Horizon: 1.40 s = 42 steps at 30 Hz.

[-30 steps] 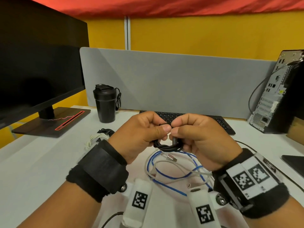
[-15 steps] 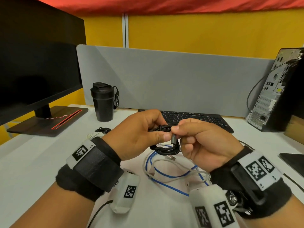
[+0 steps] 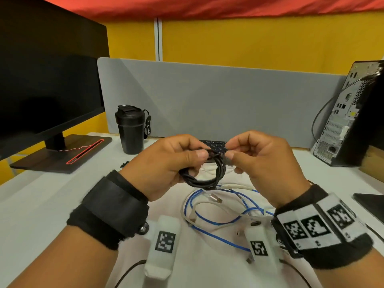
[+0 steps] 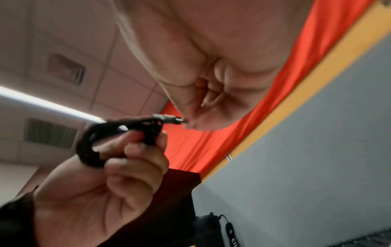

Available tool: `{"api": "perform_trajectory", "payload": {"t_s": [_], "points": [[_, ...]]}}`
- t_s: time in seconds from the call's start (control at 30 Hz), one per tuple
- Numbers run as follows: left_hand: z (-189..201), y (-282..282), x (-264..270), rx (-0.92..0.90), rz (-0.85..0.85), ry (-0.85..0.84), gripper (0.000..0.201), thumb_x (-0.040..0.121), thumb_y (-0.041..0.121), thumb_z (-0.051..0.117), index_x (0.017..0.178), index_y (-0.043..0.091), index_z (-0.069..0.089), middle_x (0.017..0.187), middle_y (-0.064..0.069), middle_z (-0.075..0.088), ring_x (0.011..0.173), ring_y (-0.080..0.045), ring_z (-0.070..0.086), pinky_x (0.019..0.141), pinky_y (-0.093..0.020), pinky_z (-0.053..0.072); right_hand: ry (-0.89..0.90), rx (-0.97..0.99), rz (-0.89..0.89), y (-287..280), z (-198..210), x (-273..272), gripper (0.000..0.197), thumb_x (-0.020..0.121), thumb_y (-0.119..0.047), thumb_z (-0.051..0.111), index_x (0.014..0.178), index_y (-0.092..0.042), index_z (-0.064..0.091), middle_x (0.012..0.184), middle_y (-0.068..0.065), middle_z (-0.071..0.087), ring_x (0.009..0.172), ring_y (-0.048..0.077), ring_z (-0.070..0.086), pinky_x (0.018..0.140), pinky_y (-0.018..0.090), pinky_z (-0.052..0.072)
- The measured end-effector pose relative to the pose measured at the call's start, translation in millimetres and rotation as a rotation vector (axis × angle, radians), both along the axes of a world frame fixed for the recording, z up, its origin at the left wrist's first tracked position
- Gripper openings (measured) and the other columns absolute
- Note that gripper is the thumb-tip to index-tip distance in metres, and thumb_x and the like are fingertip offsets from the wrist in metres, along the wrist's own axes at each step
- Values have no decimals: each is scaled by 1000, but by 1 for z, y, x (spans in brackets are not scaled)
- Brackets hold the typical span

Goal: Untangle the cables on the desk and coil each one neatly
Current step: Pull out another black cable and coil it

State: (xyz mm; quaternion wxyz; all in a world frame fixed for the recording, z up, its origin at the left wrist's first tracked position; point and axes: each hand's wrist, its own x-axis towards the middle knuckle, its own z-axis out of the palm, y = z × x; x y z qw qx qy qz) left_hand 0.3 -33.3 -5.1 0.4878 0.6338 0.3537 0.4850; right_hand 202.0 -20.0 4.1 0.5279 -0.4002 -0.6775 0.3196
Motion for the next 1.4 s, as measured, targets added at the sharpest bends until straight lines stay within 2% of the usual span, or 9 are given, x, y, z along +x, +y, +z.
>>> {"api": "perform_trajectory", "payload": {"t_s": [0.07, 0.27, 0.4, 0.53, 0.7, 0.93, 1.03, 1.23, 1.4], "points": [[1, 0, 2, -12, 0, -127, 5, 80, 13, 72, 85, 15, 74, 66, -2, 56, 55, -10, 48, 53, -18, 44, 91, -46, 57, 0, -2, -1, 18, 86, 1, 67, 80, -15, 73, 70, 8, 69, 61, 16, 63, 55, 25, 53], [-4, 3, 4, 45, 154, -95, 12, 96, 8, 57, 97, 13, 68, 67, -2, 55, 58, -11, 48, 54, -19, 42, 265, -180, 104, -2, 3, 4, 14, 89, -25, 66, 89, -16, 76, 84, 6, 74, 74, 18, 70, 61, 27, 56], [-6, 2, 9, 4, 133, -160, 19, 96, 9, 56, 90, 19, 70, 71, -2, 62, 62, -11, 54, 57, -20, 46, 272, -287, 227, -3, -3, -3, 12, 88, -11, 67, 97, -8, 73, 85, 11, 74, 71, 18, 68, 59, 27, 56], [-7, 2, 13, 33, 182, -94, 15, 96, 9, 57, 91, 17, 69, 74, -3, 65, 64, -11, 56, 57, -20, 49, 445, -369, 373, -3, -1, -1, 34, 76, -26, 72, 107, -12, 71, 91, 12, 71, 76, 23, 67, 64, 36, 60], [-9, 1, 14, -7, 164, -50, 10, 97, 11, 57, 98, 13, 67, 77, -1, 70, 67, -9, 63, 57, -18, 49, 279, -149, 177, -3, -5, -4, 5, 87, -14, 68, 90, -15, 72, 82, 7, 74, 70, 18, 69, 58, 27, 55], [1, -3, 9, 140, 102, 286, 28, 83, 9, 77, 104, 18, 61, 92, -5, 77, 87, -21, 74, 83, -34, 59, 128, -138, 181, -2, -6, -5, 3, 88, -11, 68, 89, -12, 71, 78, 11, 74, 66, 22, 68, 61, 33, 57], [4, -5, 9, 200, 42, 342, 38, 79, 21, 82, 109, 21, 60, 92, -5, 76, 87, -22, 75, 82, -38, 61, 104, -146, 204, -5, -7, -8, 4, 86, -10, 71, 89, -12, 71, 76, 12, 74, 66, 26, 71, 61, 35, 59], [2, -6, 8, 212, 30, 213, 33, 76, 16, 78, 106, 14, 64, 73, -4, 72, 66, -19, 69, 69, -35, 59, 240, -319, 217, -5, -10, -11, 1, 88, -10, 67, 88, -11, 66, 69, 10, 67, 53, 17, 62, 48, 25, 50], [3, -7, 6, 212, 30, 70, 31, 77, 16, 71, 108, 14, 67, 83, -6, 76, 71, -14, 71, 68, -23, 56, 129, -256, 148, -6, -9, -10, 16, 89, -21, 67, 82, -7, 71, 84, 15, 72, 63, 20, 65, 61, 33, 57]]}}
